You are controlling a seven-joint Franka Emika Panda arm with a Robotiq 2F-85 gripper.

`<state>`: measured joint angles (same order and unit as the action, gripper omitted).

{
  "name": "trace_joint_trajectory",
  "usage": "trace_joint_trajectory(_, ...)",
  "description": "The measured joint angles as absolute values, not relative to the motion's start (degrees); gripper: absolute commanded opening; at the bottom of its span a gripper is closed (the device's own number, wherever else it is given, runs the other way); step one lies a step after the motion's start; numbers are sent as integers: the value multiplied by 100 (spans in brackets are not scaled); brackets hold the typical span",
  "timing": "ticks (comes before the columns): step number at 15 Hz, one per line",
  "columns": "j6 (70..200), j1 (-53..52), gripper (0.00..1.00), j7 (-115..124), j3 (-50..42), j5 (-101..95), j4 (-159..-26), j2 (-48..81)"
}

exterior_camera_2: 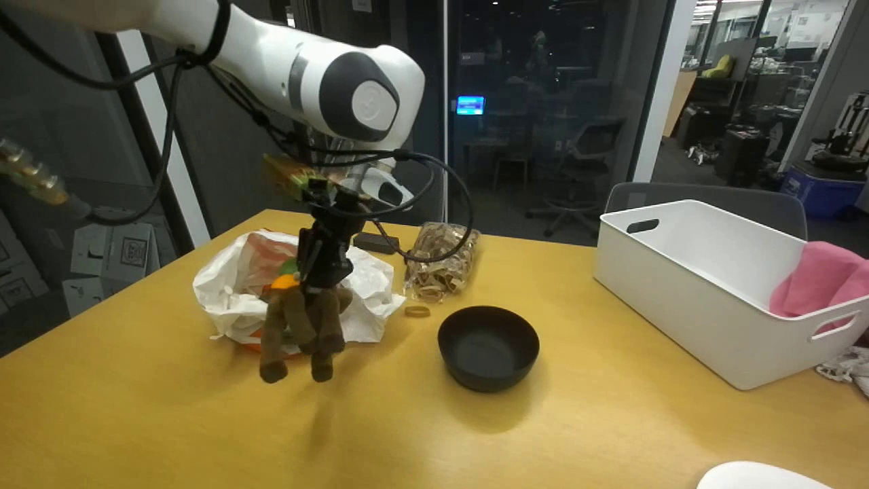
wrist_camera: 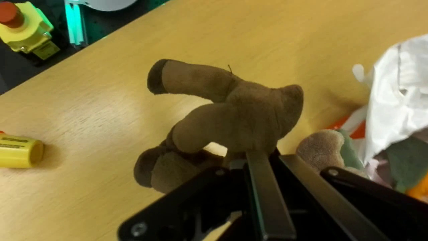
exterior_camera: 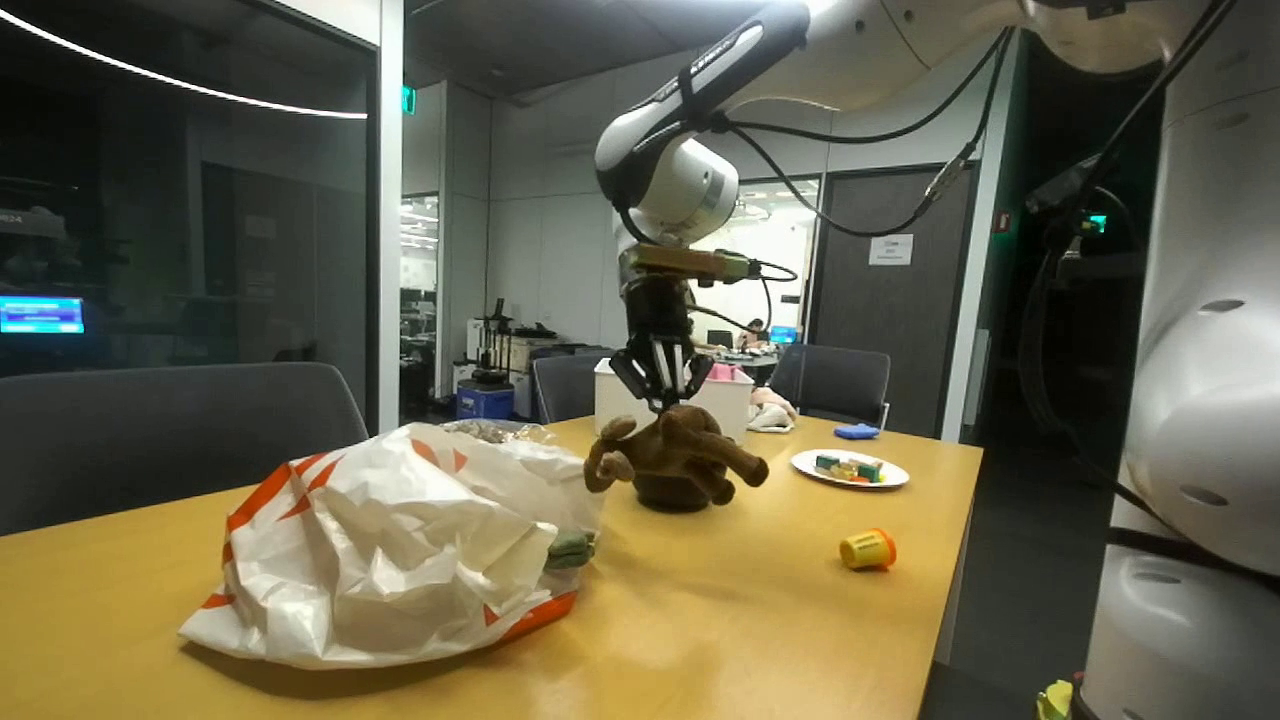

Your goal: Put the toy vegetable, the contents of the black bowl and the toy moose into the plastic bag

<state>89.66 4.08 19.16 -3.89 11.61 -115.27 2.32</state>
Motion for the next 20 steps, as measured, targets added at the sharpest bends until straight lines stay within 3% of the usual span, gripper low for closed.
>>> trace_joint_trajectory(8,9077,-346,2,1762,239,-282,-11569,643)
trace_joint_trajectory(20,10731,-926,2,1761,664,-1311,-11538,684)
